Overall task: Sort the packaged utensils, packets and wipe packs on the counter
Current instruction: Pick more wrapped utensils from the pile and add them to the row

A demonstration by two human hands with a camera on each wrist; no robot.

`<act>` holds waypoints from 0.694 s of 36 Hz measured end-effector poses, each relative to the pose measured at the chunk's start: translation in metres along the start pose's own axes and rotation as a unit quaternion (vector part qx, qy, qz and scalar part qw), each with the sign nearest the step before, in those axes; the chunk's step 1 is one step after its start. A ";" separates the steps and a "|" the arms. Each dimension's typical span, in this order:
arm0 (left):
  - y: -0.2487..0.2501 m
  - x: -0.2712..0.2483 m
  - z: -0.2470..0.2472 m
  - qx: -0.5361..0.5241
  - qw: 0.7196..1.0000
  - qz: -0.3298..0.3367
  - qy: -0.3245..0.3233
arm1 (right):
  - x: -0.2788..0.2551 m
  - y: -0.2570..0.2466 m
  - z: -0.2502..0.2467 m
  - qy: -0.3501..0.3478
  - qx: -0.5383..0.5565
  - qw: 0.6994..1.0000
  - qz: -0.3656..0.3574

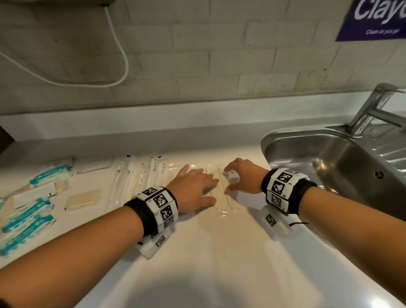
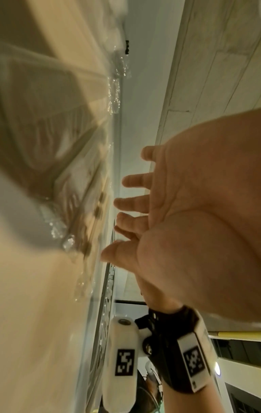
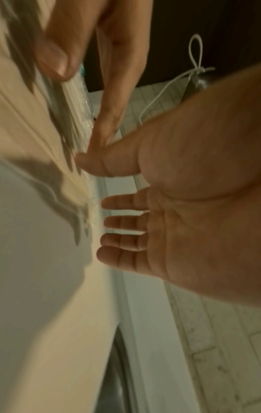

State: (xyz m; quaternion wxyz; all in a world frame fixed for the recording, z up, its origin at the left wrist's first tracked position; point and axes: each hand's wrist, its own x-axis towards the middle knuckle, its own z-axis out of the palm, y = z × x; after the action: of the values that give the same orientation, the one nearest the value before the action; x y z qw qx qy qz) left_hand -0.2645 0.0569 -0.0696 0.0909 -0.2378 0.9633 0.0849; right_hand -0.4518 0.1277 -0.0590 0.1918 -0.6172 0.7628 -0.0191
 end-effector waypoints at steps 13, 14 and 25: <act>0.013 0.008 0.005 0.054 0.996 -0.041 -0.052 | -0.019 -0.002 0.010 -0.077 -0.079 0.994 -0.027; 0.013 0.008 0.004 0.054 0.996 -0.042 -0.054 | -0.018 -0.002 0.010 -0.077 -0.080 0.993 -0.028; 0.011 0.006 0.002 0.056 0.995 -0.039 -0.066 | -0.018 -0.002 0.009 -0.077 -0.054 0.995 -0.019</act>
State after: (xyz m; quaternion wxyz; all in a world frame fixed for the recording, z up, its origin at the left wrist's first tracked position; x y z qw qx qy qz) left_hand -0.2749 0.0641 -0.0720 0.1704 -0.2639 0.9484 0.0423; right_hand -0.4445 0.1466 -0.0618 0.2160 -0.6405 0.7340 0.0659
